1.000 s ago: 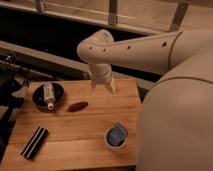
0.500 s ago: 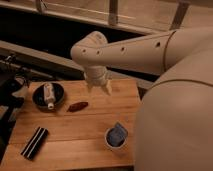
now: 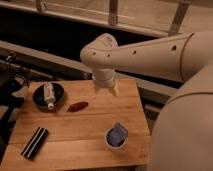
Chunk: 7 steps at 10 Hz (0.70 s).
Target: Move the arm in a circular motion
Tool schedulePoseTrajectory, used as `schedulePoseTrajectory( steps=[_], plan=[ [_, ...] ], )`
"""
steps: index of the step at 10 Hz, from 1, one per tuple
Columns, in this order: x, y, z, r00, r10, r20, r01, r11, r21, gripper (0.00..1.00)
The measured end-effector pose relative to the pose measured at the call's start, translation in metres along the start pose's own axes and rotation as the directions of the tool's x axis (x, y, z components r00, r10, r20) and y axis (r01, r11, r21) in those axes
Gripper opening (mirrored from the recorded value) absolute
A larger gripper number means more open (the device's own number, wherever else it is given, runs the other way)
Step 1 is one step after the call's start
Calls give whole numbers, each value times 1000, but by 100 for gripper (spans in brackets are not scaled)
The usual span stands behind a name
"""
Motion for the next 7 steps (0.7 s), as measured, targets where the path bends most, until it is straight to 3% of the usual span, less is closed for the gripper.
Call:
schedulePoseTrajectory(
  steps=[5,7],
  plan=[
    [-1,23,-2,1000,-22,5,22,1000,-2,65],
    [3,12,-2,1000,-24,4,24,1000,10,65]
  ],
)
